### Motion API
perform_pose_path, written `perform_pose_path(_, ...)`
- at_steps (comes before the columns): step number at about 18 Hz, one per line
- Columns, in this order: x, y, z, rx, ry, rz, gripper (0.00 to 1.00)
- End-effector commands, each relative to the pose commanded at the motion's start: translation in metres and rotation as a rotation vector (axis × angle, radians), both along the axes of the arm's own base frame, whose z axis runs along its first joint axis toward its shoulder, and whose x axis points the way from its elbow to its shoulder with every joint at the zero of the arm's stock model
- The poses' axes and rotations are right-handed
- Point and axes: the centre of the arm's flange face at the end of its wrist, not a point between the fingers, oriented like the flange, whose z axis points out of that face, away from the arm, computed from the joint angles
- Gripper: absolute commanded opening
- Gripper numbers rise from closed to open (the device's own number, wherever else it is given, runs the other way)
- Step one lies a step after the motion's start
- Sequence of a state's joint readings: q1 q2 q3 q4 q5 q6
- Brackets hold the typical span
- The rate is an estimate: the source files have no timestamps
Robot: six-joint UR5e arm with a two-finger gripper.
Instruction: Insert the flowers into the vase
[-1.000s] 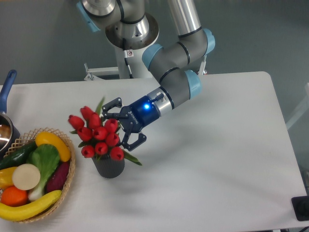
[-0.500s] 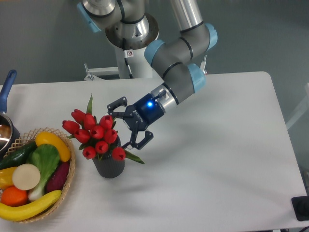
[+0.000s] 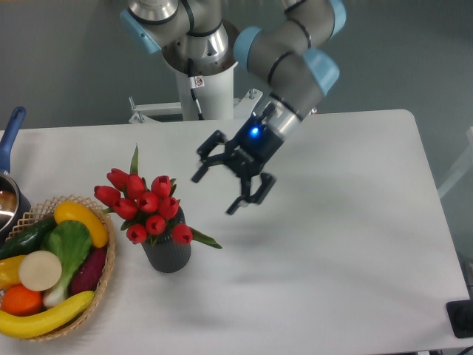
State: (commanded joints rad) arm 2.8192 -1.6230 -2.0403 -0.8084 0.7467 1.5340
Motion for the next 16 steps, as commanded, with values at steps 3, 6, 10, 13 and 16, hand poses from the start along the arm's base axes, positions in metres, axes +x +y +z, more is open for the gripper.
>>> perform_pose_path(3, -0.028, -0.028, 0.027, -0.064, 0.133, 0.044, 1.0)
perform_pose_path(6, -0.038, -0.048, 0.051, -0.225, 0.247, 0.085, 1.0)
perform_pose_path(10, -0.049, -0.072, 0.094, -0.393, 0.316, -0.003, 1.0)
perform_pose_path(13, -0.058, -0.117, 0.111, -0.479, 0.373, -0.077, 1.0)
perform_pose_path(16, -0.065, -0.151, 0.119, -0.5, 0.389, -0.143, 1.0)
